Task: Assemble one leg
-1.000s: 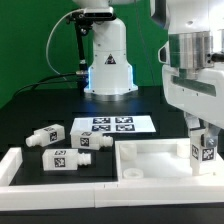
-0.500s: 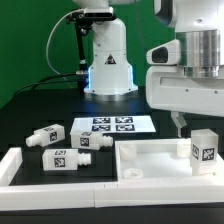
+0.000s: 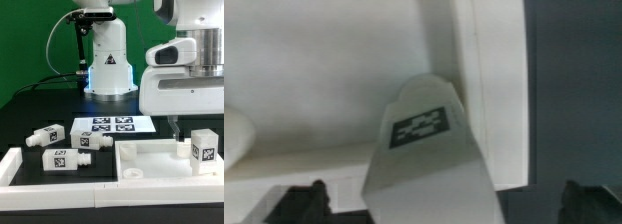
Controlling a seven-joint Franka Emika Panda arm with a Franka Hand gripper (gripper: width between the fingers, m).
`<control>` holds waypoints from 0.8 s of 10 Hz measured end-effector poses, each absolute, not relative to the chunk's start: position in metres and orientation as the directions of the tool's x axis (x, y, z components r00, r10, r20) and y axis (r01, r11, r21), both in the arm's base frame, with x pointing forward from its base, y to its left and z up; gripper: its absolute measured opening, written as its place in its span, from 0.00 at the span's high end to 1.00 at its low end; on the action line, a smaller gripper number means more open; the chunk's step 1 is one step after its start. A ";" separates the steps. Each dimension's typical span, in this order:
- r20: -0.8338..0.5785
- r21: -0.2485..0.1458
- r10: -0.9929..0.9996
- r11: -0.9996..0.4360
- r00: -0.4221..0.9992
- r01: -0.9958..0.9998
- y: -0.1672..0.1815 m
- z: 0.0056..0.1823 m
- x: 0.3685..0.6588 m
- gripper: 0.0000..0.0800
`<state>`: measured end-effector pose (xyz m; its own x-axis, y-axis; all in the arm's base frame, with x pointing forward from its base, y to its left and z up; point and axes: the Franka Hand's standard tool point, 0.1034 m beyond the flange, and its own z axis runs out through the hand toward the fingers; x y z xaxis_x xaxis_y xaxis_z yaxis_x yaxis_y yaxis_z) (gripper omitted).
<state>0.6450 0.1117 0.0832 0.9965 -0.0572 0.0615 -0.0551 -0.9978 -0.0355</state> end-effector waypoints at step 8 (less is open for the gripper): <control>0.042 -0.054 -0.550 -0.835 0.834 -0.548 0.110 0.082 0.645 0.64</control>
Offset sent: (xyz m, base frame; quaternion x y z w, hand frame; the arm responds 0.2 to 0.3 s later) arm 0.0000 0.0000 0.0000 0.0000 0.0000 0.1296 0.9916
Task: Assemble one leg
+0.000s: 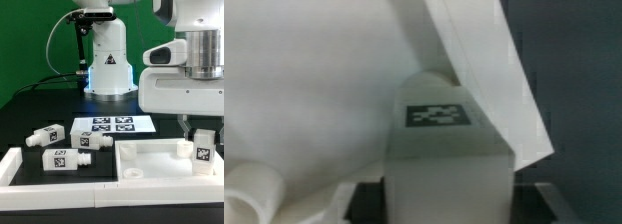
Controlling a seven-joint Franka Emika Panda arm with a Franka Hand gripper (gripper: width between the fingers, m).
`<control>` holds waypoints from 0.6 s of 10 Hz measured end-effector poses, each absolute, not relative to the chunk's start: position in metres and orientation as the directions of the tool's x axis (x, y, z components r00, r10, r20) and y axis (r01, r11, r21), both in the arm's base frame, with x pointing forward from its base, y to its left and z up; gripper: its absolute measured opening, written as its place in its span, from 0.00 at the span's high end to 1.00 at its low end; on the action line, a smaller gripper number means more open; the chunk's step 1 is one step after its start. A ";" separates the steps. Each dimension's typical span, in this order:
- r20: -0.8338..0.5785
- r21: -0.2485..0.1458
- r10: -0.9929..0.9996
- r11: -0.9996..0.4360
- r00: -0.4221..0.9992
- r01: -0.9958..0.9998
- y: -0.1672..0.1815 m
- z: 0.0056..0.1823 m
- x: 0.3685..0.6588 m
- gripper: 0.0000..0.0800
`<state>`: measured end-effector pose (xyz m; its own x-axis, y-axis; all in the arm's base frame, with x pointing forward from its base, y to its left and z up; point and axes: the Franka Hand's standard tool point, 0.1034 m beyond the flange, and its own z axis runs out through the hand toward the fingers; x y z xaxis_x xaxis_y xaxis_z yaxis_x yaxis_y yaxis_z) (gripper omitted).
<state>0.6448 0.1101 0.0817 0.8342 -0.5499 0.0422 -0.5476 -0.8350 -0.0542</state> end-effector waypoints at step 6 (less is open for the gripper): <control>-0.017 -0.079 -0.999 -0.048 0.049 -0.996 0.108 0.081 0.642 0.64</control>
Offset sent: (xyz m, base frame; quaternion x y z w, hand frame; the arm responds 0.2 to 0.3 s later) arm 0.0168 0.0233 -0.0053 0.0726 0.0039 0.5249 0.8480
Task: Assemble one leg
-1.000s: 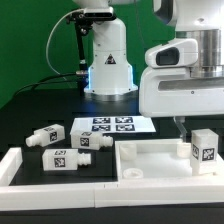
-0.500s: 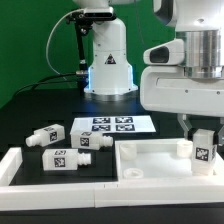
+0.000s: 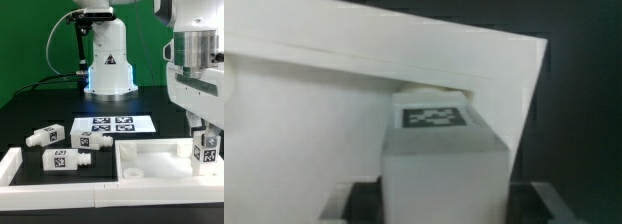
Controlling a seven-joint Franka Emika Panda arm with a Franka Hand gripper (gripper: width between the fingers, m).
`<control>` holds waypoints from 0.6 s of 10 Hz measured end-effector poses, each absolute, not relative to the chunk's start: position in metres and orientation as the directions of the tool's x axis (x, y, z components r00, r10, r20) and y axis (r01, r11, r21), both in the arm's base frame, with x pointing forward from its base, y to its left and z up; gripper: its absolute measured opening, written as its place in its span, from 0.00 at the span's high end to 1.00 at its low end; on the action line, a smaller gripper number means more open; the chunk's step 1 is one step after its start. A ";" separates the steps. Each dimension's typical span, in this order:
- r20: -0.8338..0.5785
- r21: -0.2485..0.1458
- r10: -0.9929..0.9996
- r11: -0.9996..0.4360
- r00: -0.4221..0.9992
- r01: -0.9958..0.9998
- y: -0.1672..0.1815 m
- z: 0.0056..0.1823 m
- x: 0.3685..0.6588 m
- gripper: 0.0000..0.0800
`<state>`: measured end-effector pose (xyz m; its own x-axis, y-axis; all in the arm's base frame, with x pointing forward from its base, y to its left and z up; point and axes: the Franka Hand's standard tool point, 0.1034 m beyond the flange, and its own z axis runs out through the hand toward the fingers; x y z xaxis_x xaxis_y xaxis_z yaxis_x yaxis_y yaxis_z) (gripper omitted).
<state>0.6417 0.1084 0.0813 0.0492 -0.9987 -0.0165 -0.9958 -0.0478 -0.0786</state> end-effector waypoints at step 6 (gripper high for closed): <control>0.012 -0.043 -0.829 -0.559 0.559 -0.828 0.120 0.078 0.633 0.23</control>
Offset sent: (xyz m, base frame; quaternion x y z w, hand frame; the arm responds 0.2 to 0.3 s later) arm -0.0065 0.0160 0.0033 -0.0654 -0.0211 -0.3033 0.9504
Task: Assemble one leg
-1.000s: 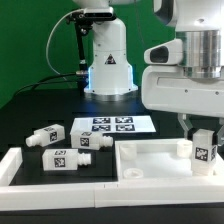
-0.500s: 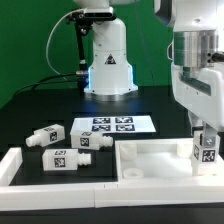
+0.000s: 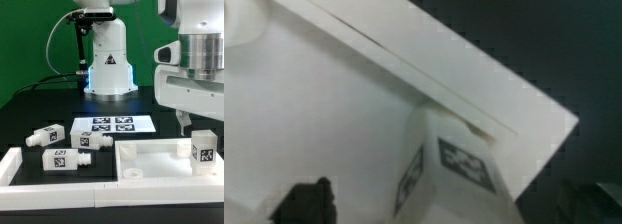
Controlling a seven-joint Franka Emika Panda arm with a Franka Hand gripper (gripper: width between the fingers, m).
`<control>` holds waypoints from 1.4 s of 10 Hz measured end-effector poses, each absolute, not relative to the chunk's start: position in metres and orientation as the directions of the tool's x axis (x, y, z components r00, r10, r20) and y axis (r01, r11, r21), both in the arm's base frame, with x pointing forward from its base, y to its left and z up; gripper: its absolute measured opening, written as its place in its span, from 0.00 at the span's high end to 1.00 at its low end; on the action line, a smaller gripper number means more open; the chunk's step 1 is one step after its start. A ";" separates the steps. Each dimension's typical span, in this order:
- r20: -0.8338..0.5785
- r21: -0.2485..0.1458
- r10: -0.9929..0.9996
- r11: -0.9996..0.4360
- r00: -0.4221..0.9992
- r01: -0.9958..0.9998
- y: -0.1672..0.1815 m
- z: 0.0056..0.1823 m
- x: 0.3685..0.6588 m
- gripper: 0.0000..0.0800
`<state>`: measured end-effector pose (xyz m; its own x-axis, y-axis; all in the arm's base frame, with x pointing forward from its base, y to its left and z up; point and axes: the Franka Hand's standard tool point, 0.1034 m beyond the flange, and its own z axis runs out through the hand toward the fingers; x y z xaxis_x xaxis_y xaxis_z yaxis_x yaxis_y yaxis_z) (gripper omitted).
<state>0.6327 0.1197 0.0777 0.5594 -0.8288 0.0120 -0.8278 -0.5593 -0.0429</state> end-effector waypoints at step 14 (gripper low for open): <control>0.056 0.001 -0.301 -0.953 0.952 -0.302 0.106 0.074 0.641 0.64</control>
Offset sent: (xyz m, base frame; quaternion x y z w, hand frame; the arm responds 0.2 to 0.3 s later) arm 0.0000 0.0000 0.0000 0.0000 0.0000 -0.1938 0.9810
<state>0.6406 0.1055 0.0741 0.9520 -0.3010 0.0556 -0.3015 -0.9535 0.0012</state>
